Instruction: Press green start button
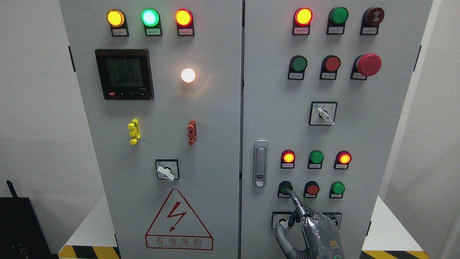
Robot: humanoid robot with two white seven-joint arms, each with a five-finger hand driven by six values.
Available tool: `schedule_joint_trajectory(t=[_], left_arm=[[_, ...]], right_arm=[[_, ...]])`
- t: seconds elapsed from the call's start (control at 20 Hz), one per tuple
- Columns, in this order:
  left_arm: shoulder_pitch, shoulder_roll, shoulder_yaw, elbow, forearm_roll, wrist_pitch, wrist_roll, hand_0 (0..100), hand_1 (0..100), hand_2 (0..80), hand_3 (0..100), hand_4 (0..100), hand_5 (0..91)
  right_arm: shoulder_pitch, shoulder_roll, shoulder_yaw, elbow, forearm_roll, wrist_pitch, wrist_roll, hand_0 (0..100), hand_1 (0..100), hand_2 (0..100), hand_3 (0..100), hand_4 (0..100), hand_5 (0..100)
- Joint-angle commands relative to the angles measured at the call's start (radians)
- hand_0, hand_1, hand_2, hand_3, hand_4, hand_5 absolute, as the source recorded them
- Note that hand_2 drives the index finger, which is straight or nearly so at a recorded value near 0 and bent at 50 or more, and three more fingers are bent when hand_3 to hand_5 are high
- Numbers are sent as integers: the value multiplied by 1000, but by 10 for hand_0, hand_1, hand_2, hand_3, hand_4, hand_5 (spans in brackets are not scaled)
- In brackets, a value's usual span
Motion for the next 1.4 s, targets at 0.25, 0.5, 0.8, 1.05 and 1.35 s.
schedule_joint_trajectory(t=[0.25, 0.5, 0.8, 1.05, 1.35], left_arm=[[0, 0, 0, 0, 0, 0, 0, 120, 556, 0, 0, 0, 0], [0, 0, 0, 0, 0, 0, 0, 120, 556, 0, 0, 0, 0], [0, 0, 0, 0, 0, 0, 0, 120, 556, 0, 0, 0, 0], [0, 0, 0, 0, 0, 0, 0, 120, 556, 0, 0, 0, 0], [-1, 0, 0, 0, 0, 0, 0, 120, 556, 0, 0, 0, 0]], right_arm=[[62, 0, 31, -84, -137, -1, 18, 716, 400, 0, 703, 678, 695], [84, 0, 32, -116, -210, -3, 21, 767, 395, 0, 683, 655, 602], [108, 0, 43, -127, -325, -4, 19, 810, 368, 0, 636, 595, 489], [125, 0, 44, -134, -443, -3, 19, 764, 339, 0, 589, 549, 419], [158, 0, 64, -145, -633, 6, 19, 708, 302, 0, 502, 452, 293]])
